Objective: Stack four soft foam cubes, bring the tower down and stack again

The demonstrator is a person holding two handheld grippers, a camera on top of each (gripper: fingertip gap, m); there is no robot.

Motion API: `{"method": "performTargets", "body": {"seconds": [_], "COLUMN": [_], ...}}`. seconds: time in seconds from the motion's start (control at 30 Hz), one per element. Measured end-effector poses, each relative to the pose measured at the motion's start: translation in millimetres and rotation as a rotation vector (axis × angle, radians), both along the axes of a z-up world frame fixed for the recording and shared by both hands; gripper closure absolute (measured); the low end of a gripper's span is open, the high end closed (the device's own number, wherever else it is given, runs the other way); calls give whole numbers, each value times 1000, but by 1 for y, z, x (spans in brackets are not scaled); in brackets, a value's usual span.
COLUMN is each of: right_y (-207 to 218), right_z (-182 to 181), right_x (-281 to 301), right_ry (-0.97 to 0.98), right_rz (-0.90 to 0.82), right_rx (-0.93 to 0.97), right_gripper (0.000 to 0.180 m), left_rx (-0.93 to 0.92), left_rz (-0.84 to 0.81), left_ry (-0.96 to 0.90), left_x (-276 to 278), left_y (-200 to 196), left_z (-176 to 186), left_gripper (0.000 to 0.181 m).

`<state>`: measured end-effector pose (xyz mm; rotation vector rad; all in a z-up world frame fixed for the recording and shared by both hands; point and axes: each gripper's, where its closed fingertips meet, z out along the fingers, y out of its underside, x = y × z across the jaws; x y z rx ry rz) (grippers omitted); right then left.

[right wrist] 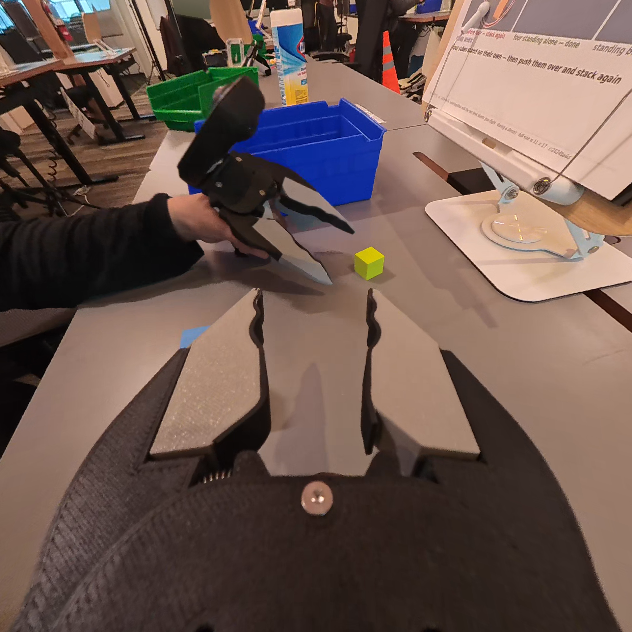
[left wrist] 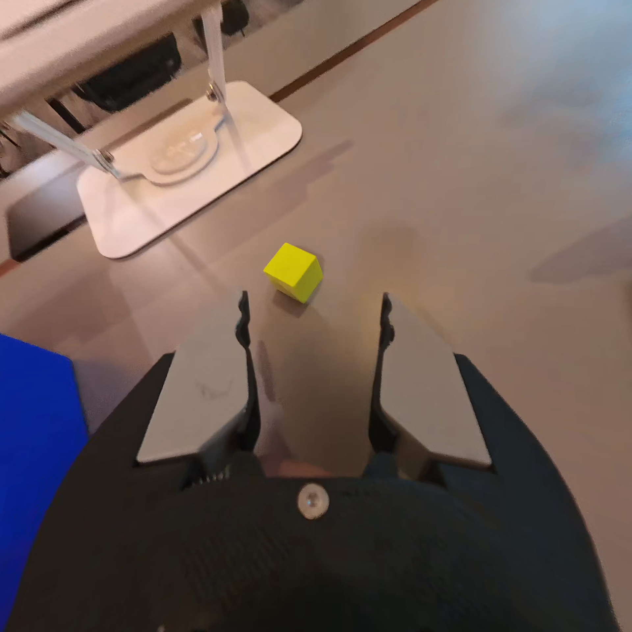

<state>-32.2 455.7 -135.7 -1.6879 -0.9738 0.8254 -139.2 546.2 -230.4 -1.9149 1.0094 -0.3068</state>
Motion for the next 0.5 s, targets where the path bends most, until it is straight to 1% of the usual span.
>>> {"method": "performTargets", "body": {"seconds": [0.17,0.23,0.3,0.4,0.5], "right_y": [-1,-1,-1,-2,-2], "right_z": [-1,-2,-4,-5,-4], "right_x": [-2,-3,-3,-2,-1], "right_ry": [9,10,4,-6,5], "right_rz": [7,11,11,16,21], "right_rx": [-8,-13,-11,-11,-12], "right_gripper": [121,121,121,121,122], "left_rx": [-175,-250,-248,-268,-290], "left_rz": [-87,-102,-57,-36,-41], "left_ry": [8,9,-23,-97,-124], "left_x": [15,20,16,11,10], "left_y": [0,4,15,22,29], "left_z": [-19,-26,-23,-17,-16], "left_gripper": [105,100,99,97,101]}}
